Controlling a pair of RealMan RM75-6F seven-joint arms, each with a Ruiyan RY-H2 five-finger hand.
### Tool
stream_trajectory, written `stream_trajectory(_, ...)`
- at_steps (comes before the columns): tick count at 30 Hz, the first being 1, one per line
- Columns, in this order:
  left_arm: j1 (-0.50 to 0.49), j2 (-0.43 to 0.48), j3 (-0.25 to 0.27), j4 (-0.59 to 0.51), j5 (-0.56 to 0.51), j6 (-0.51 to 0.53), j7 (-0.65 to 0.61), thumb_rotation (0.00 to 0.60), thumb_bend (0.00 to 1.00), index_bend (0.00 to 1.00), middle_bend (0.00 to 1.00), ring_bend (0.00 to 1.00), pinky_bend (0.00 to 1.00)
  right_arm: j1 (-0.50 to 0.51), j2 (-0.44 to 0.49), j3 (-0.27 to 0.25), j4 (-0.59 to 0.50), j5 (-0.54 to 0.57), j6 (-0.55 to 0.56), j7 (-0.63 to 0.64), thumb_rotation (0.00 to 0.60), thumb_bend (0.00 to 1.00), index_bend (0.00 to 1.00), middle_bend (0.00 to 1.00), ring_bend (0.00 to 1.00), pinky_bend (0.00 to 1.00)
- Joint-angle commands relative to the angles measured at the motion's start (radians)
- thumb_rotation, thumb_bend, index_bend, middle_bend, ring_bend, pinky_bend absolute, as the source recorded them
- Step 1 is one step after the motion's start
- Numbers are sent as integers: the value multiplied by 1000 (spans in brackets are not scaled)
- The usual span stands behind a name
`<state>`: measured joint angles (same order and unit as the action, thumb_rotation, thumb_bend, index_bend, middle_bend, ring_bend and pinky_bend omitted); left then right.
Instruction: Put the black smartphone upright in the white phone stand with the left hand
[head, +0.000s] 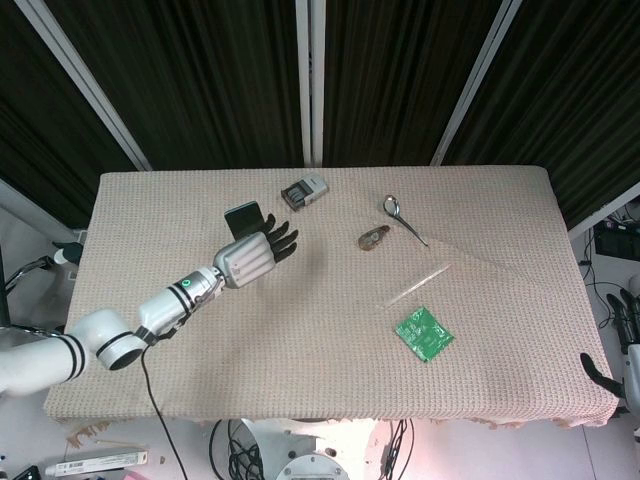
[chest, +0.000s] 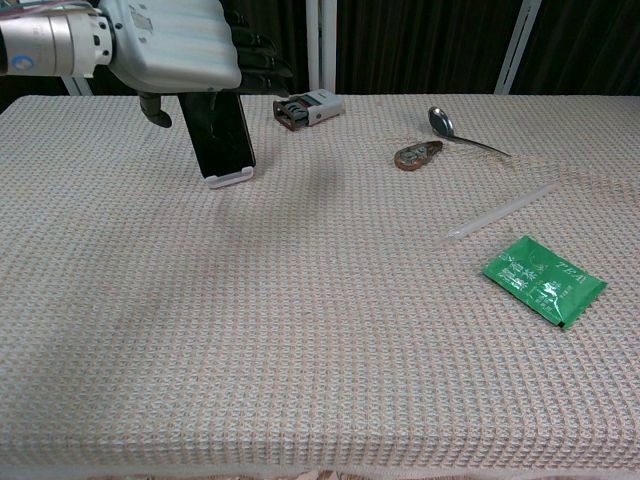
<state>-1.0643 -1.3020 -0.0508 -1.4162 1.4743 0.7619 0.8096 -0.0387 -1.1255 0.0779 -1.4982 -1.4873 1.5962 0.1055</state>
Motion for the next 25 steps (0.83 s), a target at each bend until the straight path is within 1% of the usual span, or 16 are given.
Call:
stream_trajectory(1, 136, 79, 2, -160, 6, 208, -96, 588, 0, 0, 19, 40, 180, 0, -2, -3, 4, -4, -3, 2, 600, 176, 0, 0, 0, 0)
stream_trajectory(3, 225, 104, 22, -228, 1, 319, -128, 517, 0, 0, 34, 41, 180, 2, -5, -6, 12, -9, -6, 5, 600, 176, 0, 0, 0, 0)
stream_trajectory(5, 326, 125, 47, -288, -16, 434, -172, 431, 0, 0, 41, 41, 181, 6, -5, -12, 25, -25, -10, 11, 600, 176, 0, 0, 0, 0)
stream_trajectory(7, 422, 135, 67, -334, -48, 534, -238, 370, 0, 0, 42, 41, 181, 9, -7, -18, 37, -37, -11, 15, 600, 176, 0, 0, 0, 0)
stream_trajectory(8, 485, 139, 79, -355, -74, 596, -291, 323, 0, 0, 42, 41, 181, 10, -9, -22, 43, -45, -12, 16, 600, 176, 0, 0, 0, 0)
stream_trajectory(10, 572, 142, 97, -360, -106, 676, -361, 236, 0, 0, 42, 41, 181, 11, -14, -28, 52, -54, -13, 21, 600, 176, 0, 0, 0, 0)
stream_trajectory(11, 629, 138, 111, -347, -120, 726, -409, 201, 0, 0, 42, 41, 181, 12, -18, -33, 58, -58, -18, 21, 600, 176, 0, 0, 0, 0)
stream_trajectory(12, 667, 132, 120, -332, -125, 757, -450, 181, 0, 0, 42, 41, 181, 13, -21, -36, 62, -60, -23, 20, 600, 176, 0, 0, 0, 0)
stream_trajectory(14, 741, 111, 140, -279, -122, 809, -561, 163, 0, 0, 40, 41, 181, 18, -29, -41, 73, -63, -34, 20, 600, 176, 0, 0, 0, 0)
stream_trajectory(17, 815, 89, 168, -190, -101, 849, -650, 143, 0, 0, 38, 41, 181, 24, -41, -47, 87, -67, -48, 19, 600, 176, 0, 0, 0, 0)
stream_trajectory(20, 860, 79, 191, -132, -79, 860, -663, 140, 0, 0, 33, 41, 181, 34, -55, -52, 101, -81, -55, 26, 600, 176, 0, 0, 0, 0)
stream_trajectory(25, 896, 69, 188, -93, -52, 867, -684, 147, 0, 0, 27, 42, 181, 52, -71, -51, 101, -98, -63, 16, 600, 176, 0, 0, 0, 0)
